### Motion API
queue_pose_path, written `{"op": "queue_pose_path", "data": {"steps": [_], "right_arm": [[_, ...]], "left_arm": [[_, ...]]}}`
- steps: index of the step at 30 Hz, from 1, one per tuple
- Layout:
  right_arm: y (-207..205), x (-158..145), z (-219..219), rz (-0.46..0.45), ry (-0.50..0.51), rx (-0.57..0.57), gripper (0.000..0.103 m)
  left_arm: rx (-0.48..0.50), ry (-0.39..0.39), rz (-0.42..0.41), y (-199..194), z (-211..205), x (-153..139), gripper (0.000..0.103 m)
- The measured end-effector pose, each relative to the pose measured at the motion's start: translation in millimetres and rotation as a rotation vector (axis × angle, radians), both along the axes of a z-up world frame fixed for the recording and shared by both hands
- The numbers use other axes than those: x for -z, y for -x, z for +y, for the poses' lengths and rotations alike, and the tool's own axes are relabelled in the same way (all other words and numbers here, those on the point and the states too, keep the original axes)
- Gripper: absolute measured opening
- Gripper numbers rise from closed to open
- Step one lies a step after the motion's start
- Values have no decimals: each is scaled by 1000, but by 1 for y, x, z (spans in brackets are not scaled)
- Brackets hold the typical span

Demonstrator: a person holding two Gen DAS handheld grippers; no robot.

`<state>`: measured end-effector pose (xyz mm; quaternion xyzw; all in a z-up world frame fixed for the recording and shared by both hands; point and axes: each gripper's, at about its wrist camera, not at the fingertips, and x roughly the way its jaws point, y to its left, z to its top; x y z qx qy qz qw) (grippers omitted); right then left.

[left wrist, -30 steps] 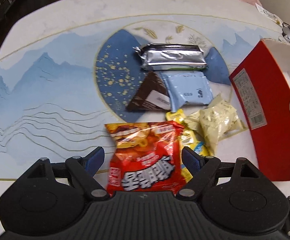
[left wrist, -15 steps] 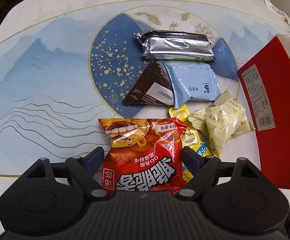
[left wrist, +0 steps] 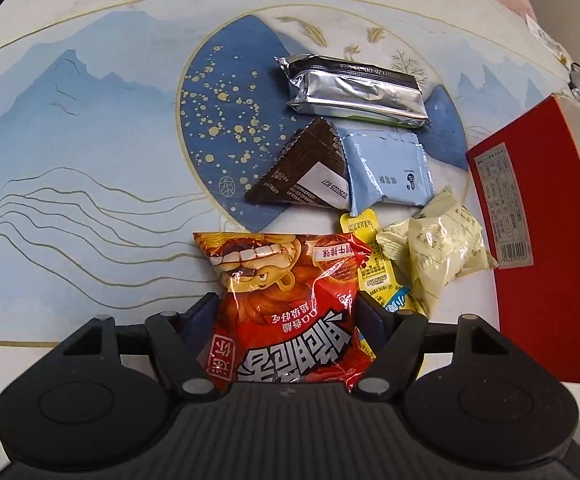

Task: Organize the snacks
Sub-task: 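Grasp the red snack bag with the left tool while the right tool grasps the green jelly cup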

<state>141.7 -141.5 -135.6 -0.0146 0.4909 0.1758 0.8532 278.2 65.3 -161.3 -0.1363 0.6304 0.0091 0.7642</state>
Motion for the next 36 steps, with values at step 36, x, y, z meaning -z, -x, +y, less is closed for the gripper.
{"op": "queue_pose_path", "data": {"steps": [36], "right_arm": [[29, -140, -52, -327, -21, -11, 44]], "left_arm": [[71, 98, -380, 81, -22, -140, 72]]}}
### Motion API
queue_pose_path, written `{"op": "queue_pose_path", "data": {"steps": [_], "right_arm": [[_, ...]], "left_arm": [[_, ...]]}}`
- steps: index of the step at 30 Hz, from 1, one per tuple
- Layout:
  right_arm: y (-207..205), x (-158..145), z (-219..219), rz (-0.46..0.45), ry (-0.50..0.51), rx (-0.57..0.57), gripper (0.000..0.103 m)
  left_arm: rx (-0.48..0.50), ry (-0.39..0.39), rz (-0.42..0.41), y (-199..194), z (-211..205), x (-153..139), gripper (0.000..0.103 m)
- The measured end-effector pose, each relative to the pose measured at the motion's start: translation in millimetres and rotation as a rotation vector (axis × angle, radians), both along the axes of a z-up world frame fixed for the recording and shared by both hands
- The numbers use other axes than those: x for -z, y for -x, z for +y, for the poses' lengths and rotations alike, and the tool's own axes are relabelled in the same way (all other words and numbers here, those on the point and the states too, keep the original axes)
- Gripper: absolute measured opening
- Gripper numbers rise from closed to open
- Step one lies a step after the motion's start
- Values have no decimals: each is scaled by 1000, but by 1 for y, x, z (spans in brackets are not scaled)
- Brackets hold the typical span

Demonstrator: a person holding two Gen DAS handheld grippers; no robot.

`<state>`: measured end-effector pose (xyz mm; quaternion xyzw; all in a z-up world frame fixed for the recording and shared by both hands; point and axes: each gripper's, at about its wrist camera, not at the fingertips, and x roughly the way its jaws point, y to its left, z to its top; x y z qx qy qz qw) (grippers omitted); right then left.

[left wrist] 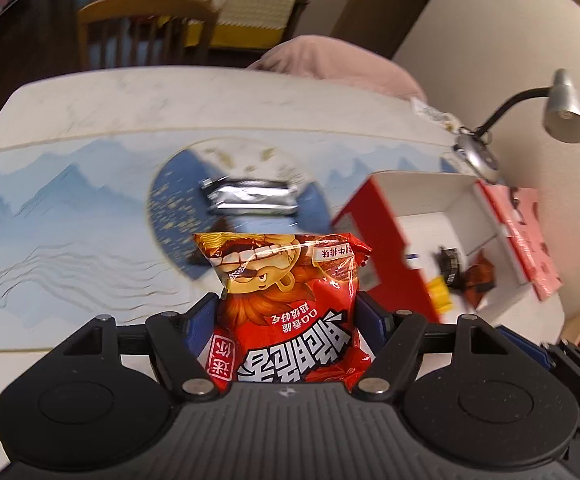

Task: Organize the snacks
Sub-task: 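Grasp the red snack bag with the left tool while the right tool grasps the green jelly cup, then carry the red bag and green jelly cup with both tools over the red box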

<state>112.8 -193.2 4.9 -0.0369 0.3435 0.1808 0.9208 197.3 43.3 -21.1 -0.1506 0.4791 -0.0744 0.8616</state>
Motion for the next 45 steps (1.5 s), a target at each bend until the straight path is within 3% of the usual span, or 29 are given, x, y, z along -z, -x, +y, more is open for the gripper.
{"op": "queue_pose_path", "data": {"steps": [7, 19, 32, 45], "right_arm": [[-18, -11, -42, -43, 10, 54, 44], [-59, -5, -132, -37, 44, 152, 44], [-106, 33, -187, 61, 101, 128, 44], [-150, 71, -166, 168, 174, 15, 44]], "left_arm": [[84, -28, -83, -5, -54, -33, 72], [214, -47, -76, -33, -163, -46, 72], [220, -135, 65, -100, -240, -7, 72], [227, -221, 198, -159, -262, 46, 72]]}}
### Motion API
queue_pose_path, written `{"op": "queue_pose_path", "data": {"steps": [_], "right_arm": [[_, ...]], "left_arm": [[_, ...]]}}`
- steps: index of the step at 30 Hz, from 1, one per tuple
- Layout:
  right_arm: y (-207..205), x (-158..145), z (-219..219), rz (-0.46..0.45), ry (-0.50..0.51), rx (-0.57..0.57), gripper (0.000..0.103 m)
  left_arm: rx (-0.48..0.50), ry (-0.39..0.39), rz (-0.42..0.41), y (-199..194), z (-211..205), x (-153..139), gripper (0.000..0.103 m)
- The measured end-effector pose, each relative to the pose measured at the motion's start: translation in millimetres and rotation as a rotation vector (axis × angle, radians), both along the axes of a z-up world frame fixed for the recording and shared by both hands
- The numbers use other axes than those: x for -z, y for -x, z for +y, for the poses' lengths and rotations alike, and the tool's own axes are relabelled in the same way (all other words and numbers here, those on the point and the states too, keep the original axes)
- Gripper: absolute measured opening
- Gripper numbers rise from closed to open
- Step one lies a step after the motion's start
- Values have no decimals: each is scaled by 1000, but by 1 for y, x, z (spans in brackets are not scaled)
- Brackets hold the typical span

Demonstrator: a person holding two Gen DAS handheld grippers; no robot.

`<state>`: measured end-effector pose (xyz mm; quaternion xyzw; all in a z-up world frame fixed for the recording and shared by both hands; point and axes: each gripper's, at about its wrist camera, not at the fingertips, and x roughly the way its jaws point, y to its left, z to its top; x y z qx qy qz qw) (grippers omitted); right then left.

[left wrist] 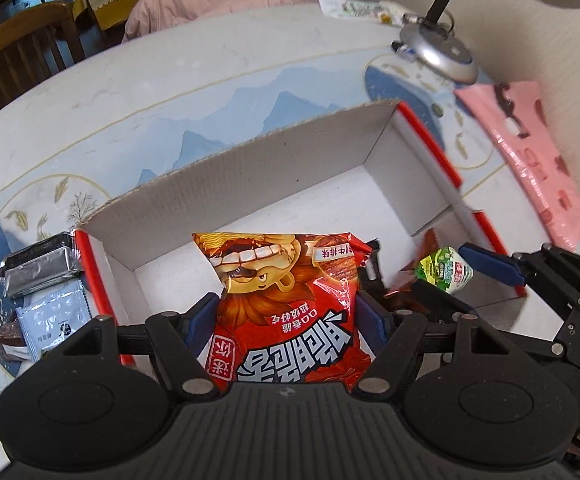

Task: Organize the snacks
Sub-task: 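Carry the red bag and green jelly cup with both tools over the red box, then open both tools to drop the bag and jelly cup into the box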

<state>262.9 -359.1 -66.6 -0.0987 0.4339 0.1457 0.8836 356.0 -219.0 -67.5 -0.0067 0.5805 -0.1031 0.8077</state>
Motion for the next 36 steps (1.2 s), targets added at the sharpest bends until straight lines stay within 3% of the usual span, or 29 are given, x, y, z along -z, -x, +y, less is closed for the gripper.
{"op": "queue_pose_path", "data": {"steps": [11, 18, 23, 27, 36], "right_arm": [[-19, 18, 3, 60, 27, -18, 44], [-19, 19, 2, 75, 7, -12, 46], [-16, 16, 0, 62, -1, -4, 50], [-7, 8, -2, 42, -27, 3, 60], [19, -20, -6, -8, -98, 33, 63]], "left_arm": [[18, -71, 105, -17, -10, 29, 73], [-5, -40, 145, -20, -6, 34, 73], [-11, 1, 130, -15, 0, 27, 73], [-29, 51, 106, -7, 10, 18, 73], [-46, 140, 28, 24, 31, -12, 73]]}}
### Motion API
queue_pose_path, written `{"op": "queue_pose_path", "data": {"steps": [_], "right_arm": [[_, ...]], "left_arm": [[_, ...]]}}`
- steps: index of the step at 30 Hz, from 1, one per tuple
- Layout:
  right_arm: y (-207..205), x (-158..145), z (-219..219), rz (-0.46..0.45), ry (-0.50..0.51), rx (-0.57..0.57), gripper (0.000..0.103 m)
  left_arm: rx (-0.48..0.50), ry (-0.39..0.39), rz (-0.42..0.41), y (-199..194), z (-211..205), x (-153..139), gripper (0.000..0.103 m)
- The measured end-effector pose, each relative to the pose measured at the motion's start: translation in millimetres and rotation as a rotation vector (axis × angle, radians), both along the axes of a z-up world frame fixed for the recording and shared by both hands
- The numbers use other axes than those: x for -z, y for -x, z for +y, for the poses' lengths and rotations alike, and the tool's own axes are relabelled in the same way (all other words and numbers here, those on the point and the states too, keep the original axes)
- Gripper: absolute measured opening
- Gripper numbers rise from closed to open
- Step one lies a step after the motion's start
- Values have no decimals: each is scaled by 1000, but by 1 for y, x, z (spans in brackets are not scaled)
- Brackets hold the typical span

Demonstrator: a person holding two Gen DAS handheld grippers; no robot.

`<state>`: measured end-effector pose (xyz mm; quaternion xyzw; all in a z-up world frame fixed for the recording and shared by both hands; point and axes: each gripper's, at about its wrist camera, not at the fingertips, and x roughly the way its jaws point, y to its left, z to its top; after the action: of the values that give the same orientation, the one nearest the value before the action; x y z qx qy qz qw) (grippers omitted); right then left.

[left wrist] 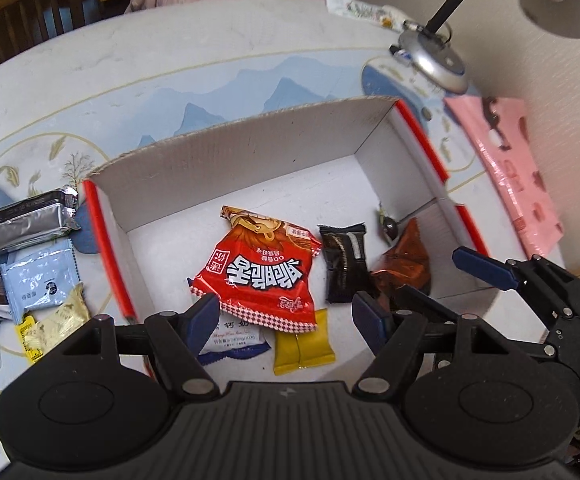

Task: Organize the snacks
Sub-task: 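Open both tools to drop the bag and jelly cup into the box, then withdraw both tools from the box toward the remaining snacks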

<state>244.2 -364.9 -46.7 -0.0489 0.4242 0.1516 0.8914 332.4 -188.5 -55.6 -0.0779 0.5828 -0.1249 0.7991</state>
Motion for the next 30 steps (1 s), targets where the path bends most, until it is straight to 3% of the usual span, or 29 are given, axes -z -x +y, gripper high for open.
{"op": "queue_pose_path", "data": {"steps": [3, 9, 15, 21, 23, 30], "right_arm": [[12, -11, 1, -24, -26, 9, 76], [33, -30, 8, -62, -72, 27, 79], [54, -44, 20, -97, -110, 38, 92], [73, -56, 37, -118, -164, 39, 96], [80, -60, 44, -129, -188, 44, 102], [99, -68, 75, -144, -237, 15, 103]], "left_arm": [[5, 11, -34, 11, 5, -11, 73], [20, 38, -94, 36, 19, -31, 73], [23, 41, -168, 65, 39, -49, 73], [18, 48, -240, 92, 63, -63, 73], [11, 48, -271, 103, 72, -67, 73], [-52, 20, -381, 136, 115, -82, 77]]}}
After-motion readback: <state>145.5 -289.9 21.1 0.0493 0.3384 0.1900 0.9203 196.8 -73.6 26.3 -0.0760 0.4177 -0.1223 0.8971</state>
